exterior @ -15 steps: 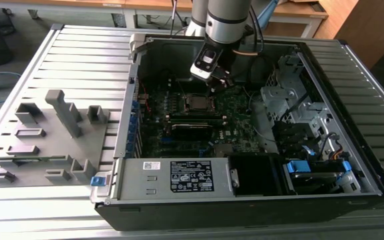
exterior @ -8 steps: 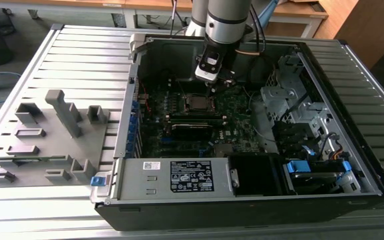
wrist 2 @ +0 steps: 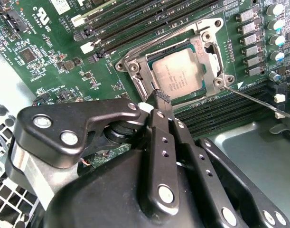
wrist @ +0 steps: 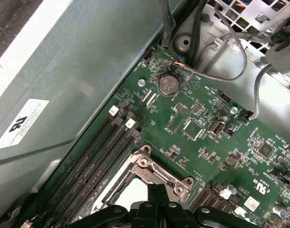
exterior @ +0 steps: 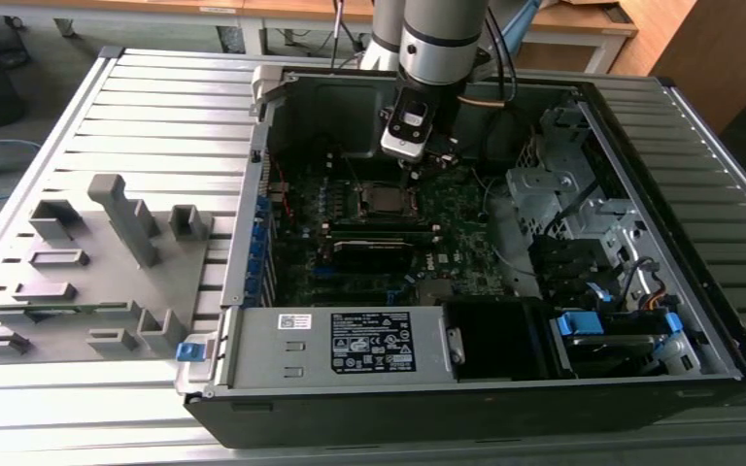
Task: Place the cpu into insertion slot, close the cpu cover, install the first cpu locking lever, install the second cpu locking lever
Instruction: 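Close the cpu cover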
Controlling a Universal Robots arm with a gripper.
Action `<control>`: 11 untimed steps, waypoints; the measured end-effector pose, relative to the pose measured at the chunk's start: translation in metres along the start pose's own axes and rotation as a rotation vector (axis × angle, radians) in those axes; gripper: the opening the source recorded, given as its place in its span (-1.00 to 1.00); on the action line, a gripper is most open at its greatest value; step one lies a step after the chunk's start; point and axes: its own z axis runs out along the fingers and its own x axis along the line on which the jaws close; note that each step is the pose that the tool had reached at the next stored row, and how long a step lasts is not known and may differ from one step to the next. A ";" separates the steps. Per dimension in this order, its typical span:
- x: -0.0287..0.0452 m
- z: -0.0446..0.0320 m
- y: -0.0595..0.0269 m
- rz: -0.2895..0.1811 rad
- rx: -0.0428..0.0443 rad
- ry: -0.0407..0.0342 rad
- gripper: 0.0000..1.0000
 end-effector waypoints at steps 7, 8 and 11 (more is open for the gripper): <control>0.0000 0.0000 0.0000 0.000 0.0000 0.0000 -0.79; 0.0000 0.0000 0.0000 -0.002 0.0001 0.0000 -0.79; 0.0000 0.0000 0.0000 -0.018 0.0002 0.0005 -0.79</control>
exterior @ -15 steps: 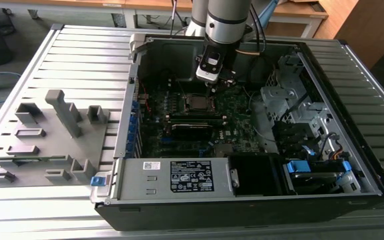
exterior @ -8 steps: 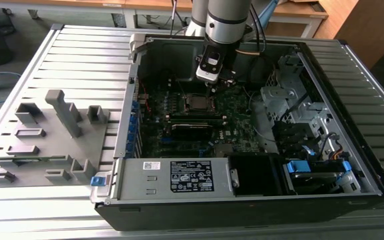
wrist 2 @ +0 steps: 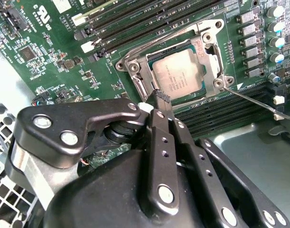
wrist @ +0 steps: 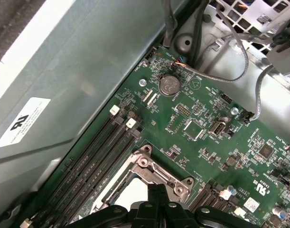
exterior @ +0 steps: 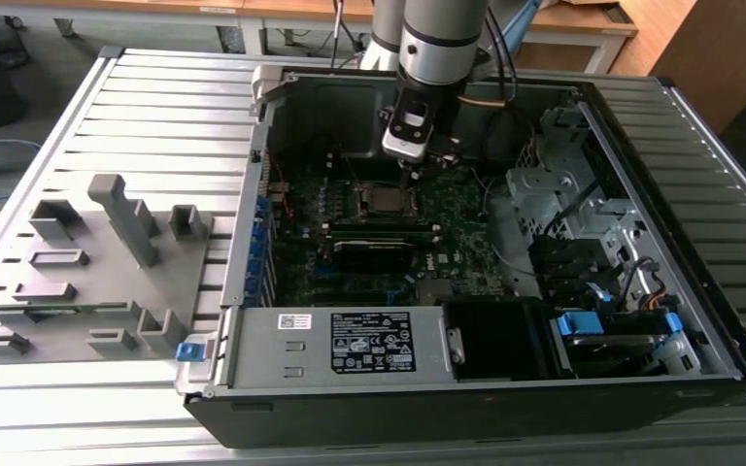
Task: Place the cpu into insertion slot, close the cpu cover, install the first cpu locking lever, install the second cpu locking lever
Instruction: 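Close the cpu cover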
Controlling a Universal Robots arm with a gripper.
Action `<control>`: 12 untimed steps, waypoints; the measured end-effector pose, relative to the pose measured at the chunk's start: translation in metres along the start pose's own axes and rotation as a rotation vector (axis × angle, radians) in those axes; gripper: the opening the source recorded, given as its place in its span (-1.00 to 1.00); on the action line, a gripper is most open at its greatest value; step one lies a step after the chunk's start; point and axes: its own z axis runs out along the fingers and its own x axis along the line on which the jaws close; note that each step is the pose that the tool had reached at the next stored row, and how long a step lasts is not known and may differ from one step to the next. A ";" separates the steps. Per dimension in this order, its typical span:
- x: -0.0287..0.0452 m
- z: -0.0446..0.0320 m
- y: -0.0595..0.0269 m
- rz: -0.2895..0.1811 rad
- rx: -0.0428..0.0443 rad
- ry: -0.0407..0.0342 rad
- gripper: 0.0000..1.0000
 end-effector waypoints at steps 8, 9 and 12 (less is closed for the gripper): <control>0.0000 0.0000 0.0000 -0.089 0.0007 0.0022 -0.79; 0.0000 0.0000 0.0000 -0.099 0.0008 0.0024 -0.79; 0.0000 0.0000 0.0000 -0.104 0.0008 0.0026 -0.79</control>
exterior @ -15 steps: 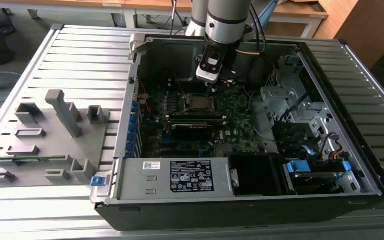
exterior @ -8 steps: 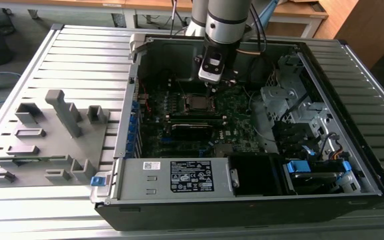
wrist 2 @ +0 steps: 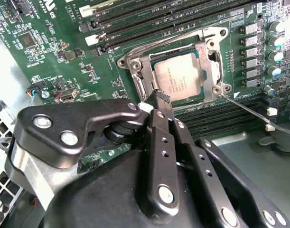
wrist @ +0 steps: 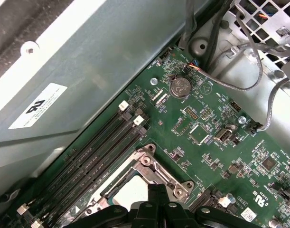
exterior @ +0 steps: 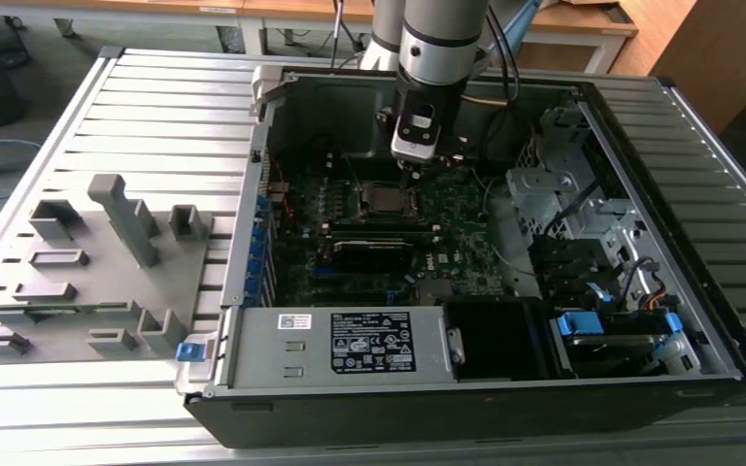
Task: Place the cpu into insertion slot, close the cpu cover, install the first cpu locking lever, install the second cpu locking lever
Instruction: 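Close the cpu cover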
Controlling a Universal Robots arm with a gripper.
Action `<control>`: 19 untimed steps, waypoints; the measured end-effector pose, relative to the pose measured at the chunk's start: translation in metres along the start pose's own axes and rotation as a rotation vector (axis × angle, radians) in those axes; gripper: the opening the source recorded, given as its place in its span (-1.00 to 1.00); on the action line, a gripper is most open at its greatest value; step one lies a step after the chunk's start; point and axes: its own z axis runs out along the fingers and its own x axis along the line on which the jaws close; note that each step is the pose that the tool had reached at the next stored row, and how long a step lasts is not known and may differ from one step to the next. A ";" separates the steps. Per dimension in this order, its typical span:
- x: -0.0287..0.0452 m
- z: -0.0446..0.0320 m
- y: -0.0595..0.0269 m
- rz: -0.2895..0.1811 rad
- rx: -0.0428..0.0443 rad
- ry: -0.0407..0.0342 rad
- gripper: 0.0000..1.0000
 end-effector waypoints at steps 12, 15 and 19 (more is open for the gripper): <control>0.0000 0.0000 0.0000 -0.003 0.0001 0.0001 -0.79; 0.0000 0.0000 0.0000 -0.020 0.0001 0.0005 -0.79; 0.0000 0.0000 0.0000 -0.063 0.0005 0.0016 -0.79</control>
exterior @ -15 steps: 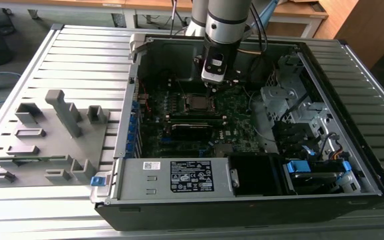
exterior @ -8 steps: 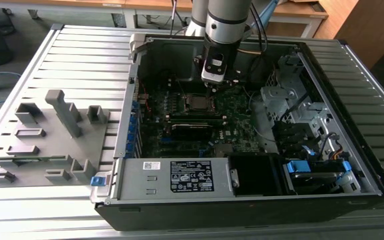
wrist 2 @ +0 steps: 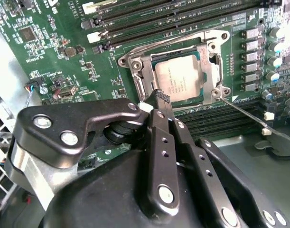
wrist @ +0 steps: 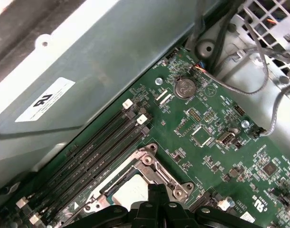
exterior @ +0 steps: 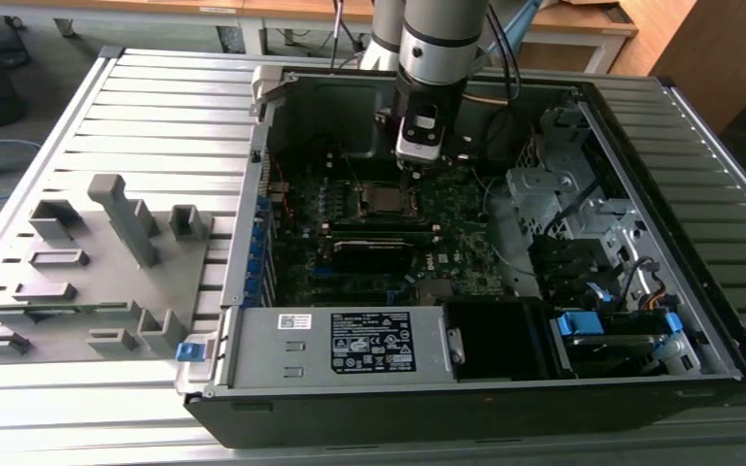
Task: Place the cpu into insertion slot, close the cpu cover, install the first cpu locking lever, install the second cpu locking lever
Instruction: 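Close the cpu cover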
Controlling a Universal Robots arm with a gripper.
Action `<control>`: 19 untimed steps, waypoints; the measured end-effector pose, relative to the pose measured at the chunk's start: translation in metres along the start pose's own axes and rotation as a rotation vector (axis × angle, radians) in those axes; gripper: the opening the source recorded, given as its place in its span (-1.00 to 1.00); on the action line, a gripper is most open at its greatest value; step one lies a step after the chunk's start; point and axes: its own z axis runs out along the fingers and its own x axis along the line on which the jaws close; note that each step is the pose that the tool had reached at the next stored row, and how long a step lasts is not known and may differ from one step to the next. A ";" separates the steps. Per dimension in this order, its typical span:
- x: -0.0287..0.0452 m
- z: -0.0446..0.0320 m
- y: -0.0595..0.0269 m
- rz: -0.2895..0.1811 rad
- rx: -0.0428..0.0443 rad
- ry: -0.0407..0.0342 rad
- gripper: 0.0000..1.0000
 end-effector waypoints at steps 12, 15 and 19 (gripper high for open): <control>0.0000 0.0003 0.0000 -0.210 0.0018 0.0053 -0.79; 0.0000 0.0004 0.0000 -0.266 0.0021 0.0067 -0.79; 0.0000 0.0007 0.0000 -0.338 0.0027 0.0085 -0.79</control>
